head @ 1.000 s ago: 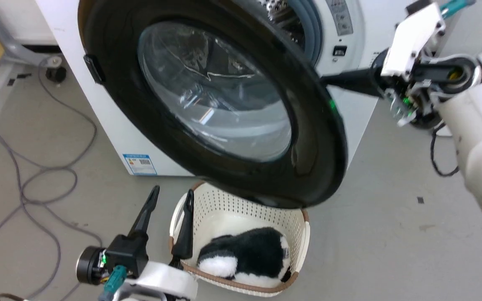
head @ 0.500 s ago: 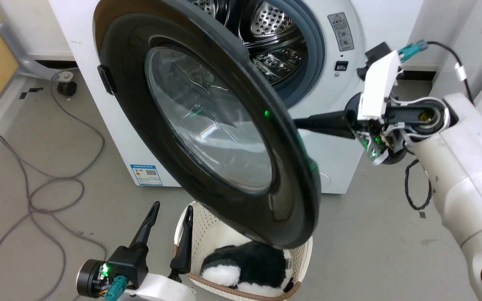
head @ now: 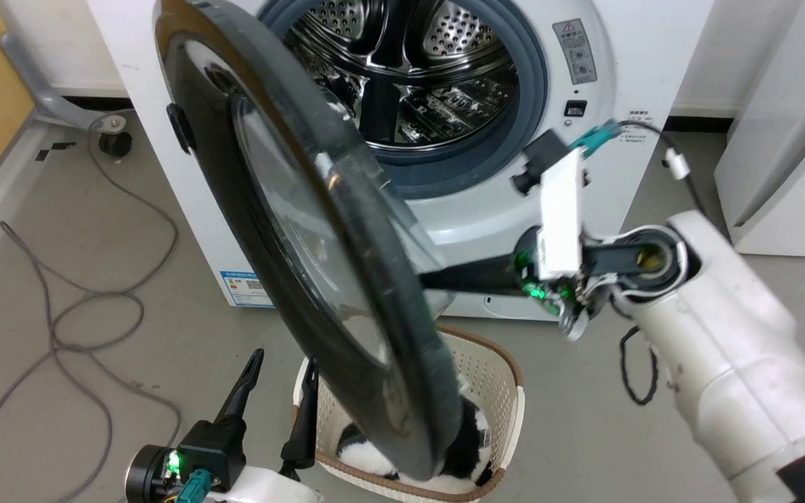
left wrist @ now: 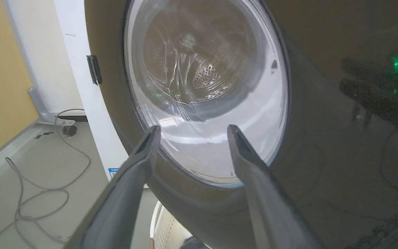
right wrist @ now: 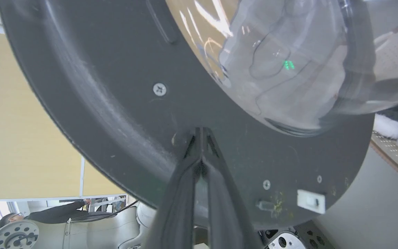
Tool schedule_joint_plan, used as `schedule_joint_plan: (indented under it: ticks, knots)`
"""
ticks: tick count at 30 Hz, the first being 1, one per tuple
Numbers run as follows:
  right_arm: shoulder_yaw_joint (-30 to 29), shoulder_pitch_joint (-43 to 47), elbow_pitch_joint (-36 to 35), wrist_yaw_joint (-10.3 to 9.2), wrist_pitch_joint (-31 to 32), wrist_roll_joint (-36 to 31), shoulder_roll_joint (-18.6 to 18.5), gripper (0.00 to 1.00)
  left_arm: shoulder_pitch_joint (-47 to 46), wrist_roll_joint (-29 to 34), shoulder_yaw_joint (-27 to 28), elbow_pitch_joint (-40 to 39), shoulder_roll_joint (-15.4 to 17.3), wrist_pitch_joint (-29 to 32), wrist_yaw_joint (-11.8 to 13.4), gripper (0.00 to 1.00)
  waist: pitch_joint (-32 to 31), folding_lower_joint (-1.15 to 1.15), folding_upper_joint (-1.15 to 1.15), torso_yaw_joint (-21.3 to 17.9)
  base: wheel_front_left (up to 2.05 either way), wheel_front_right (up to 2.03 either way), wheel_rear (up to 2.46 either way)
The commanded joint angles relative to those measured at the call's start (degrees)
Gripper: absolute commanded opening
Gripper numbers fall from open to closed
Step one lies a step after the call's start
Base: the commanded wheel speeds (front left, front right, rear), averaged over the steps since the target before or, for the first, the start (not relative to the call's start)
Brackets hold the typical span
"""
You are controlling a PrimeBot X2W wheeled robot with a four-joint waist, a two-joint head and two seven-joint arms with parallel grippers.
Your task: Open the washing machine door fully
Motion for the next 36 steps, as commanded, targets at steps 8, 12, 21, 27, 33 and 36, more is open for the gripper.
schedule_joint_plan:
  ticks: [8,12,21,27,33,36]
  knots:
    - [1.3,4.4,-5.5,0.06,0.0,1.2,0.4,0.00,-0.1,0.3,0.2,0.1,0.1,-0.3,-0.2,1.00,0.9,0.00,0.00,-0.4,0.00,0.00,0.00]
    - [-0.9,6.6,-8.5,0.06,-4.8,1.7,-0.2,0.00,-0.3,0.0,0.1,0.0,0.1,-0.3,0.0,1.00,1.4,0.00,0.00,-0.8,0.00,0.00,0.00]
    - [-12.3,19.6,-19.7,0.06,-34.9,-4.1,-1.5,1.00,-0.5,-0.5,0.3,-0.3,0.1,-0.3,0.6,1.00,2.0,0.00,0.00,-2.0,0.00,0.00,0.00]
    - [-18.4,32.4,-26.3,0.06,-48.8,-8.8,-3.0,1.00,-0.4,-0.5,0.5,-0.3,0.1,-0.3,0.8,1.00,2.0,0.00,0.00,-3.1,0.00,0.00,0.00]
    - [-24.2,44.0,-27.3,0.06,-62.3,-21.3,-4.4,1.00,-0.3,-0.6,0.9,0.2,0.1,-0.3,0.8,1.00,1.4,0.00,0.00,-3.6,0.00,0.00,0.00]
    - [-27.9,48.4,-26.6,0.06,-67.6,-30.5,-4.0,1.00,-0.3,-0.6,1.2,0.2,0.1,-0.3,0.8,1.00,1.2,0.00,0.00,-3.9,0.00,0.00,0.00]
